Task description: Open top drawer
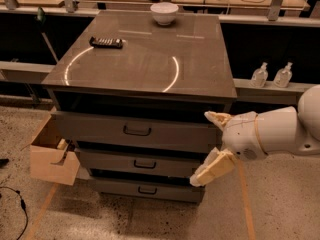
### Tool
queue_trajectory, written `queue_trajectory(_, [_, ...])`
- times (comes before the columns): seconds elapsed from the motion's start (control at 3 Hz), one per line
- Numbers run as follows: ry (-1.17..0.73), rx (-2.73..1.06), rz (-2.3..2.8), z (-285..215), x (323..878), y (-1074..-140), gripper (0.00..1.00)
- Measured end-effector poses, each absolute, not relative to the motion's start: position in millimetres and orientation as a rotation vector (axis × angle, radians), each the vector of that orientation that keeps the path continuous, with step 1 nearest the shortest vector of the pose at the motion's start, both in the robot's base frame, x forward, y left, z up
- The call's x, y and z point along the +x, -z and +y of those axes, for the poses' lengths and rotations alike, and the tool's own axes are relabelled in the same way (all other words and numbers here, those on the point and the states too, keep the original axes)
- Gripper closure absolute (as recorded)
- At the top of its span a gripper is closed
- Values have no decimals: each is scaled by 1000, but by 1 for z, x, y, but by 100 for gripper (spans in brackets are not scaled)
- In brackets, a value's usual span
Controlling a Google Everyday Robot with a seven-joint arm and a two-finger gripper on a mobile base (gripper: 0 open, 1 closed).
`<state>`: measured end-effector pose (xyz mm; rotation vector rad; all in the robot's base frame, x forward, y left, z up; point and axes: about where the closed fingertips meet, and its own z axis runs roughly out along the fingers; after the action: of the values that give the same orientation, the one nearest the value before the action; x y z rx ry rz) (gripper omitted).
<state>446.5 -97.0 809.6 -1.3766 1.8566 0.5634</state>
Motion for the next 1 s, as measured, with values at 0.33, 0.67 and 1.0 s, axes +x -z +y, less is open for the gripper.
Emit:
queue_trajectory(0.33, [-579,-1404,1817,-83,463,-791,0])
queue_trajectory(0.67, [-561,-1419,1800,-77,487,-770,0])
queue_trajectory(1.0, [-532,-1439,1789,-77,511,-755,0])
